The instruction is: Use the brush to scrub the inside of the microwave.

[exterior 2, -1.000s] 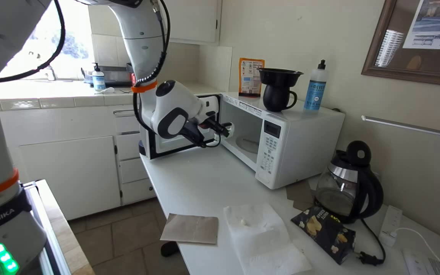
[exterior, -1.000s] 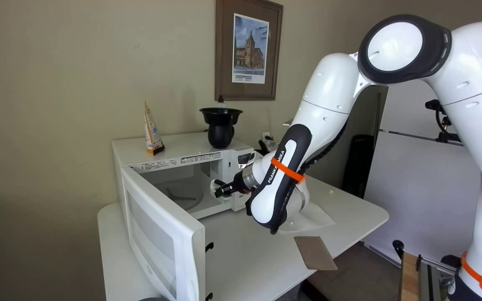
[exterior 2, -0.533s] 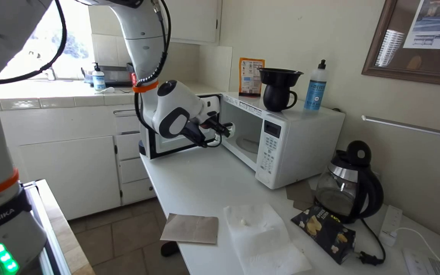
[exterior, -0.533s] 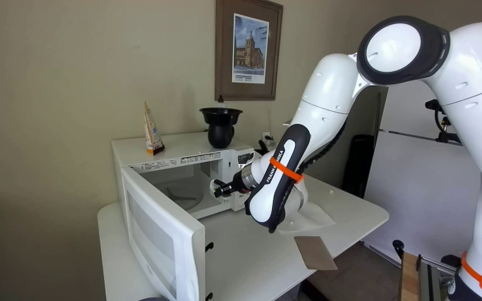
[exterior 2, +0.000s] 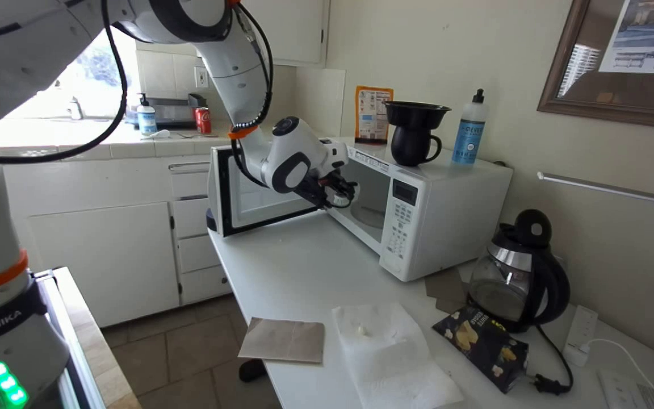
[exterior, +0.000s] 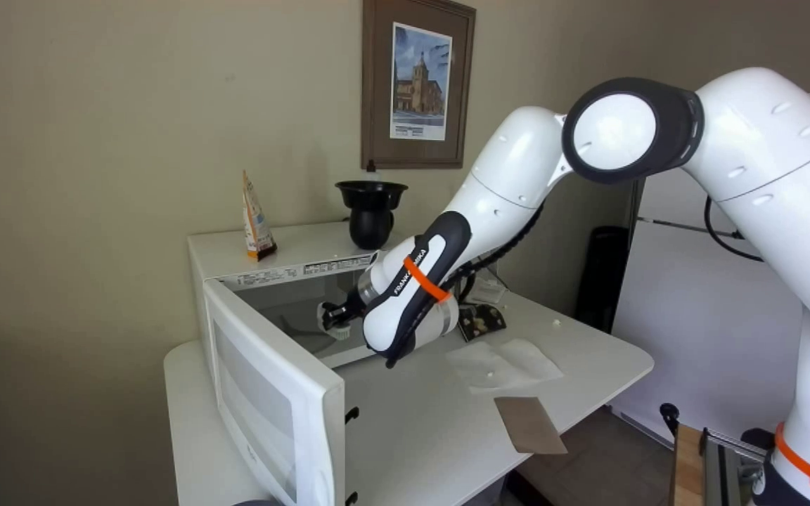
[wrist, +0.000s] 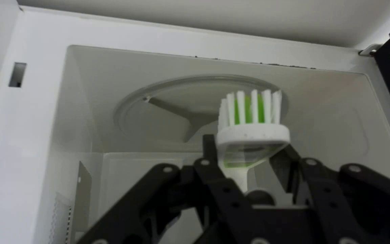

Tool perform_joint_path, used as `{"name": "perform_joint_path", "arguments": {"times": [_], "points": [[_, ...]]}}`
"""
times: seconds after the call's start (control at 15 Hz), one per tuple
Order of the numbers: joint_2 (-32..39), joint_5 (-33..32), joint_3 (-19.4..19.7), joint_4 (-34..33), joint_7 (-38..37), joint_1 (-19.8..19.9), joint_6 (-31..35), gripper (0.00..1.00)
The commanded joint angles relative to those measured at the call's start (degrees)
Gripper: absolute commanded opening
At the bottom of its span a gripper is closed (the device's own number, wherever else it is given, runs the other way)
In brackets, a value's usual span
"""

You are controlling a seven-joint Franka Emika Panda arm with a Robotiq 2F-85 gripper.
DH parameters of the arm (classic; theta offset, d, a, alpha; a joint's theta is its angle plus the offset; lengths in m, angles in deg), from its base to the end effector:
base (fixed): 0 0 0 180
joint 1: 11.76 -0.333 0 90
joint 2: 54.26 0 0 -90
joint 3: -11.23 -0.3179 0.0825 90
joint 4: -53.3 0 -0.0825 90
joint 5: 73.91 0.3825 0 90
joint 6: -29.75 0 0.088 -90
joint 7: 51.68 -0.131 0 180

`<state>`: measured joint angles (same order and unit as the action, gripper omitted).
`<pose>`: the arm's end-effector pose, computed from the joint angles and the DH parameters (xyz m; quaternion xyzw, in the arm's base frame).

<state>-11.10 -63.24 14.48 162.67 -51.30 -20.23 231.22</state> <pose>0.6813 0.0429 0.1880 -0.9093 0.0335 -0.4146 0.0080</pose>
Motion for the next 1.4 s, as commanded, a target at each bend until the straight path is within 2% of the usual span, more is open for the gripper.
{"name": "perform_joint_path", "arguments": {"times": [0.0, 0.27, 0.4, 0.53, 0.8, 1.33], "points": [[10.04, 3.03, 4.05, -13.02, -0.02, -4.56, -2.1, 0.19], [19.06, 5.37, 7.31, -21.71, -1.01, -7.51, 0.31, 0.19], [22.38, 7.71, 8.89, -25.46, -1.9, -8.56, -0.7, 0.19], [25.88, 9.13, 10.14, -29.73, -2.27, -8.56, -0.44, 0.19], [29.98, 13.41, 13.77, -37.19, -3.36, -9.87, -1.67, 0.19], [37.48, 23.98, 27.11, -46.93, -5.03, -16.21, -10.03, 0.19]]}}
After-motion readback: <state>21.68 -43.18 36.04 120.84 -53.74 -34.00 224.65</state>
